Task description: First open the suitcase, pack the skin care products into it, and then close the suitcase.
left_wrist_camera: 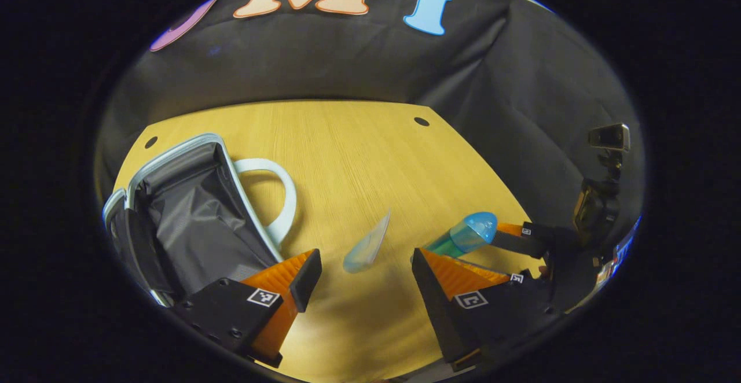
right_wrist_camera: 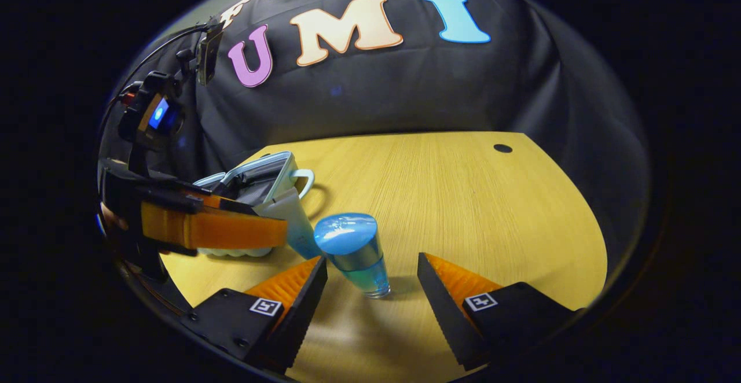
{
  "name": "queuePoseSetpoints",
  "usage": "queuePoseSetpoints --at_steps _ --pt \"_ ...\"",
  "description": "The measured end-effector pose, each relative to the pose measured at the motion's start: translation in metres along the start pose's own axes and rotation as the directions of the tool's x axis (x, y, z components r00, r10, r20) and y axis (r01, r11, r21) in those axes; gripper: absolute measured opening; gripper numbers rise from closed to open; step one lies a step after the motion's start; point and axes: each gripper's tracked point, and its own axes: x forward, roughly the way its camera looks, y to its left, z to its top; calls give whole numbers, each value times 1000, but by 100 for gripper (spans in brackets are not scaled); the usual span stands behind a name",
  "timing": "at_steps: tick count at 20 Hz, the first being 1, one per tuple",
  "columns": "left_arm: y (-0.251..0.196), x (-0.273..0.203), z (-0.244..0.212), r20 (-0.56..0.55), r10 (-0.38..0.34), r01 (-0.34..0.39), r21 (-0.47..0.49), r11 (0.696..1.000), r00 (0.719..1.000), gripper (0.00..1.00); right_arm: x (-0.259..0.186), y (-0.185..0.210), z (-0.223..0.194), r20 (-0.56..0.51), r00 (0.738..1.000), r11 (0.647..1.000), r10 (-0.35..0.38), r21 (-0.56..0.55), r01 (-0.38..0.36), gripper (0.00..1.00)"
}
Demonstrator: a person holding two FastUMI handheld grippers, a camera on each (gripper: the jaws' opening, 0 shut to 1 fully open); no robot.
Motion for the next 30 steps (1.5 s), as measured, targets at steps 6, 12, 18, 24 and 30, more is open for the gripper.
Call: queuePoseSetpoints --at_steps 6,12,18,24,30 --pt "2 44 -15 15 43 -43 -40 998 999 80 10 -5 -5 -15 1000 1000 20 -4 -20 99" --pt "8 52 -13 39 88 -87 -20 996 995 33 18 -3 -13 -42 999 999 32 -34 -34 97" --pt "5 21 19 97 62 -56 -64 996 993 29 22 -1 -16 -48 998 998 27 -53 -30 90" --pt "49 -50 70 174 137 -118 -112 987 975 28 40 7 -13 -47 998 999 44 -5 -44 82" --pt "151 -101 39 42 327 -313 -197 929 944 26 54 9 -13 -35 999 999 21 -40 -22 54"
